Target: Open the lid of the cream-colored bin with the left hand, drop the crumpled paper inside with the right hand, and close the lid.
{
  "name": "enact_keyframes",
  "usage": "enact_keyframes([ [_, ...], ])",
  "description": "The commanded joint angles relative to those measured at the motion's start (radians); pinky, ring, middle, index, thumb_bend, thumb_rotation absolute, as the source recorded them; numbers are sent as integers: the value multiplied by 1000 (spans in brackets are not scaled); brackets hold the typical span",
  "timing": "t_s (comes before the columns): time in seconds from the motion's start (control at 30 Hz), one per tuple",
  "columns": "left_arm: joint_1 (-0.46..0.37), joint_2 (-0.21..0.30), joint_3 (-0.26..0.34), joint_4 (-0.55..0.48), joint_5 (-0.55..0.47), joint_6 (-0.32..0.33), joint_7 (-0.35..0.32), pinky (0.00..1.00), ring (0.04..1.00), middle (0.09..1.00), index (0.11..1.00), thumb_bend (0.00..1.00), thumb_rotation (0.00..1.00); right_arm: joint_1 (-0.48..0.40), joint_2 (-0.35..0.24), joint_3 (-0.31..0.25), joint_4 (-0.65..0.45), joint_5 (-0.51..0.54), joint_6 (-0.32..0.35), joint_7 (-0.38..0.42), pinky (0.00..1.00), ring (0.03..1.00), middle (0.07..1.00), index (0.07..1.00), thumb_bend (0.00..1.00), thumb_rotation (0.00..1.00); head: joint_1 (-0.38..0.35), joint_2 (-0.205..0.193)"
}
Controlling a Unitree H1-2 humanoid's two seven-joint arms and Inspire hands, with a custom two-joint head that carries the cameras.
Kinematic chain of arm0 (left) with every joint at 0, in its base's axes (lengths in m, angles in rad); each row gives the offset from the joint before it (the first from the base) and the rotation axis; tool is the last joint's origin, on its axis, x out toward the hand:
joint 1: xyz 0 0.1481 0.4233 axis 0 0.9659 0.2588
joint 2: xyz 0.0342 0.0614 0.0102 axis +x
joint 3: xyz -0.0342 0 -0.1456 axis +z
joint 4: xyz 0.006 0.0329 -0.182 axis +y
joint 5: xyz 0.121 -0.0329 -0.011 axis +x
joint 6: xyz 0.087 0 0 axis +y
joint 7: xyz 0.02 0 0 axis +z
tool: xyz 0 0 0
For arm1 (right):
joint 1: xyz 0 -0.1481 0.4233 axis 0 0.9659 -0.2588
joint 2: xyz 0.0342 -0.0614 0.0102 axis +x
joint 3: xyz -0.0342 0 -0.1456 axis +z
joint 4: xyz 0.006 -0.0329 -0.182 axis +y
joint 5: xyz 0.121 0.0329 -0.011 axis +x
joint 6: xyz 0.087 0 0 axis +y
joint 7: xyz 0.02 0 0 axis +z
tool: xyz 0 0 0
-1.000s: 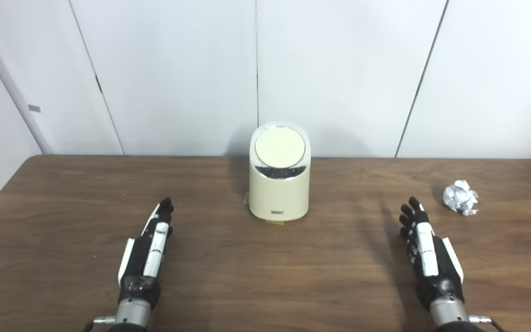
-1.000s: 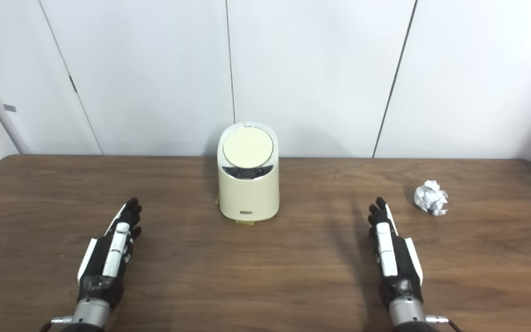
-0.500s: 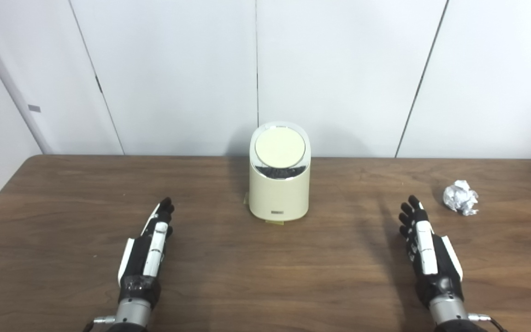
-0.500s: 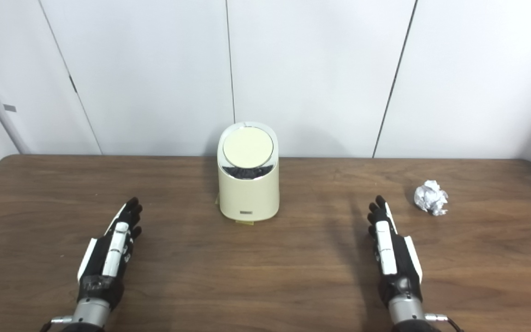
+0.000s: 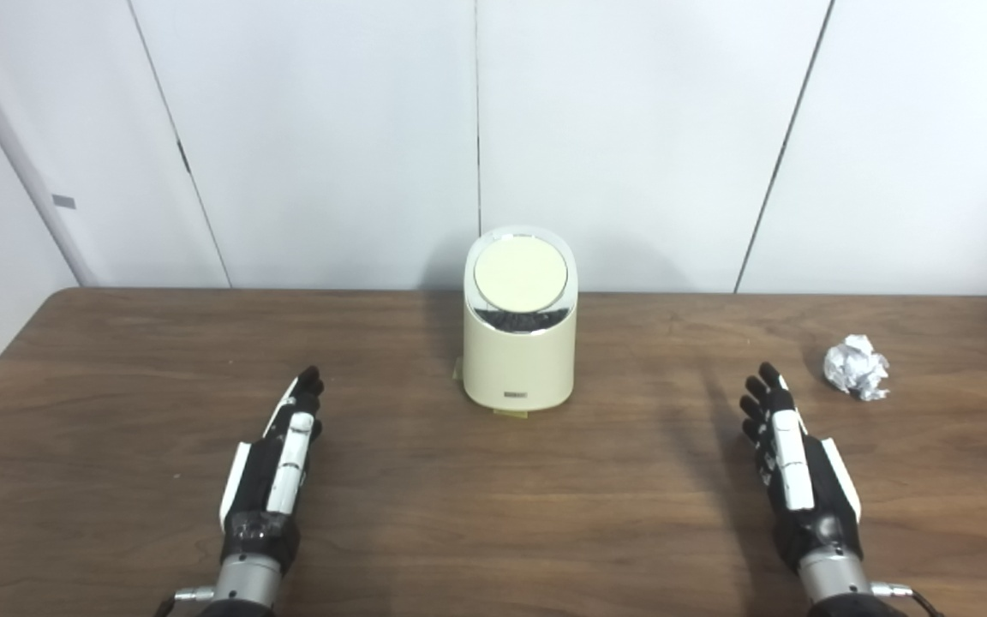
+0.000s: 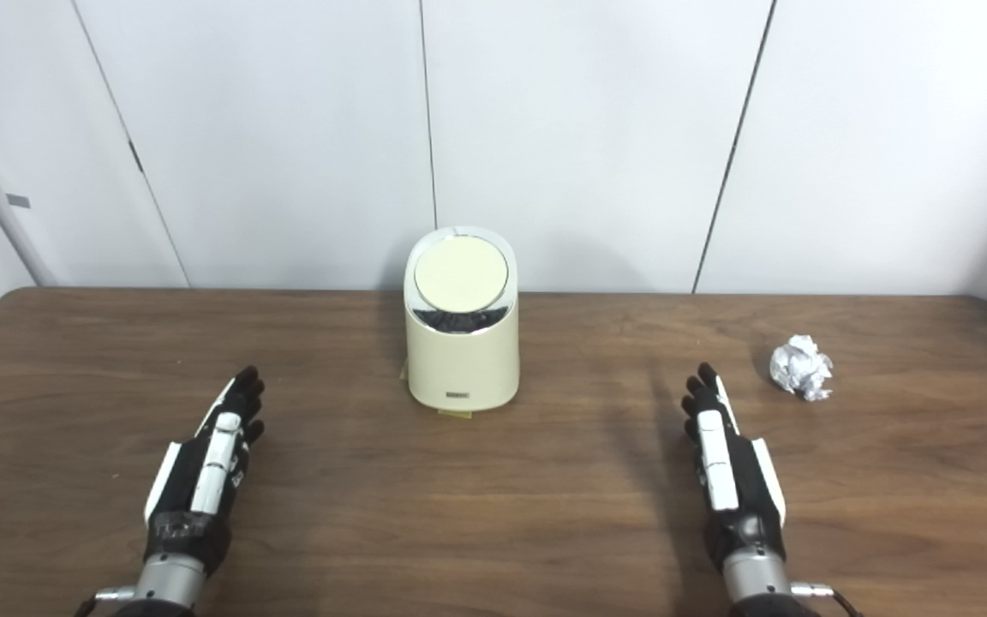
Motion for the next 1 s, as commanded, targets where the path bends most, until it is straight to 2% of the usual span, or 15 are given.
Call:
enact_keyframes([
  [0.0,-22,2,-1,-41,-7,-15,-2,1000,1000,966,991,519,854,-29,-2,-7,-46,4,-6,-1,981,964,974,984,663,959,-3,2],
  [0.4,-14,12,-3,-43,0,-22,-7,1000,1000,975,997,518,860,-25,-1,-14,-47,7,-10,-3,959,962,974,982,648,941,-40,-6],
  [0.63,-16,17,10,-37,-20,-24,-10,1000,1000,976,1000,485,881,-29,9,-14,-36,7,-17,-7,958,958,970,981,640,928,-73,-10],
  [0.77,-17,22,12,-33,-15,-30,-10,1000,1000,976,1000,484,877,-28,14,-3,-42,-10,-20,-11,948,951,965,979,607,923,-88,-10],
  [0.97,-16,28,15,-35,-23,-28,-12,1000,1000,978,1000,495,875,-27,22,1,-43,-11,-19,-16,944,946,963,975,612,920,-111,-10],
])
